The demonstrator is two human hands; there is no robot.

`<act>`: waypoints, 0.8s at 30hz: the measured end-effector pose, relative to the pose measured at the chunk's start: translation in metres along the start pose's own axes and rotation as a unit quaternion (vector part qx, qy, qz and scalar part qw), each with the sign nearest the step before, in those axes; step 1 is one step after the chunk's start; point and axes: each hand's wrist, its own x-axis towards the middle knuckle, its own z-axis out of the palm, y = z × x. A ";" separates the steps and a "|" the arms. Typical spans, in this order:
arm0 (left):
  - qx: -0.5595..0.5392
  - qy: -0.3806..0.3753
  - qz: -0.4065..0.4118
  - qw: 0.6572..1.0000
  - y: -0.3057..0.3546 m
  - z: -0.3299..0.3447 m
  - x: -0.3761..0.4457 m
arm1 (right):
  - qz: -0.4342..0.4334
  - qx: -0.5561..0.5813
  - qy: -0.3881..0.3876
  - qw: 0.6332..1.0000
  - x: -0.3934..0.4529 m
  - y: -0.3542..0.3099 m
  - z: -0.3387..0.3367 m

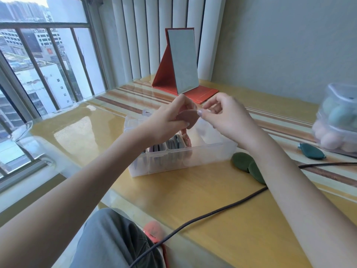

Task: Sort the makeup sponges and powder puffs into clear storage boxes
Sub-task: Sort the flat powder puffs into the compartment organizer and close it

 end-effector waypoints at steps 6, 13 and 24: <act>0.035 0.009 0.001 0.999 0.002 0.001 -0.001 | -0.037 0.010 0.038 0.999 -0.006 0.001 0.028; 0.018 -0.030 -0.034 0.999 0.004 0.001 -0.003 | -0.030 -0.031 0.047 0.998 -0.011 -0.009 0.015; 0.024 -0.059 -0.014 0.998 0.004 0.002 -0.001 | -0.001 -0.211 0.010 0.977 -0.018 -0.017 0.022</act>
